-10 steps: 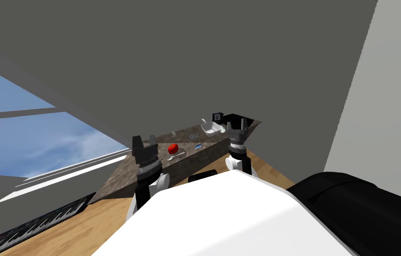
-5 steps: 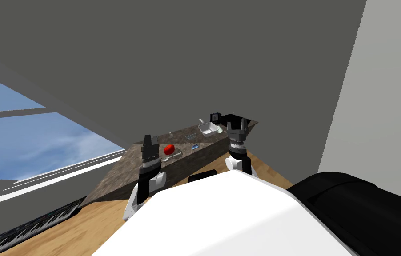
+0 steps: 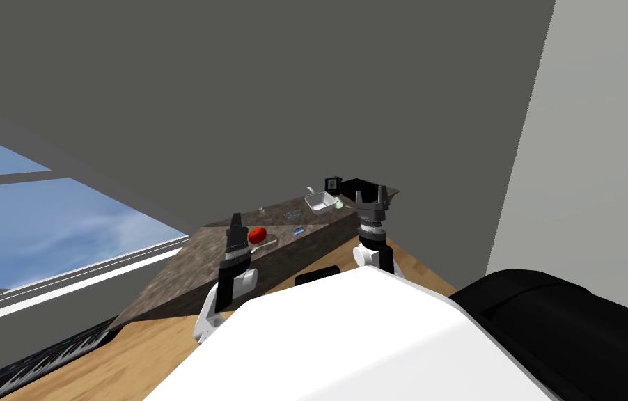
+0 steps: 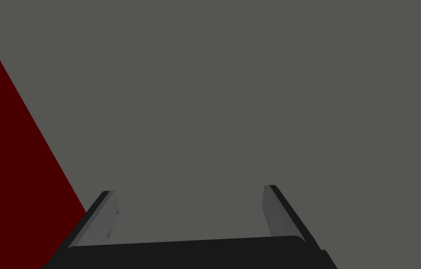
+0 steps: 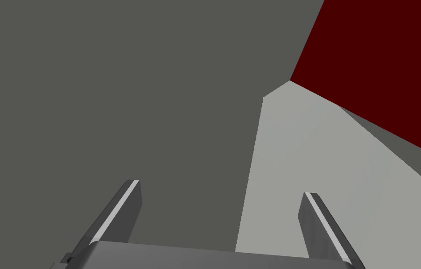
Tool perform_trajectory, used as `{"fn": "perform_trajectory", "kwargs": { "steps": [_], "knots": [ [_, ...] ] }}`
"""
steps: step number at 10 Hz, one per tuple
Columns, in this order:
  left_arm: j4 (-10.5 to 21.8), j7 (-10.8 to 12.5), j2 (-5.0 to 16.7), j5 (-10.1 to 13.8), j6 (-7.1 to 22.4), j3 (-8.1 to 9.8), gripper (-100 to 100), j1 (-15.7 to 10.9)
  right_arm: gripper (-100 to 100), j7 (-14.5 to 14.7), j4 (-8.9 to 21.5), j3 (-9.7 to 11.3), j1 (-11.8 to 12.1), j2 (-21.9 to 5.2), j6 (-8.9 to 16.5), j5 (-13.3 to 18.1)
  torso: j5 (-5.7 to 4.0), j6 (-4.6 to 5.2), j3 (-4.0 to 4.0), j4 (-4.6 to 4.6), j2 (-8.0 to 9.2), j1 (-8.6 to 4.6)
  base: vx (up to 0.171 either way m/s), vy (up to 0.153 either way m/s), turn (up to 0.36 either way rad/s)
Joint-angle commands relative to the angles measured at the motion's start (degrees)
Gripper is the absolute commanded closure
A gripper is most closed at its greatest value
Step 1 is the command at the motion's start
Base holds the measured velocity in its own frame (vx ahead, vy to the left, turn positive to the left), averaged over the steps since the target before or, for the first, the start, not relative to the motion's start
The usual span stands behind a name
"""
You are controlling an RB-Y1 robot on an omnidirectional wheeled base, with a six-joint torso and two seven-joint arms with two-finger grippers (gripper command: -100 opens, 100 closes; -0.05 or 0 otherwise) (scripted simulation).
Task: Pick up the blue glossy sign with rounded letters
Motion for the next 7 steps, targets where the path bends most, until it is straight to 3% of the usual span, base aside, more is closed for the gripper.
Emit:
{"fn": "perform_trajectory", "kwargs": {
  "steps": [1, 5, 7],
  "knots": [
    [1.85, -0.44, 0.29, 0.0, 0.54, 0.85, -100, -1.14, 0, 0.0, 0.0, 0.0, 0.0, 0.0, 0.0, 0.0, 0.0, 0.0, 0.0, 0.0, 0.0, 0.0, -0.005, -0.058, -0.006],
    [9.14, -2.85, 0.74, -0.25, 3.2, 4.77, -100, -4.72, 0, 0.0, 0.0, 0.0, 0.0, 0.0, 0.0, 0.0, -0.01, 0.0, -0.03, -0.01, -0.06, -0.02, 0.001, -0.087, -0.036],
    [10.78, -3.34, 0.79, -0.26, 3.75, 5.63, -100, -5.52, 0, 0.0, 0.0, 0.0, 0.0, 0.0, 0.0, 0.0, 0.0, 0.0, -0.05, -0.02, -0.09, 0.04, 0.003, -0.059, -0.021]
  ]
}}
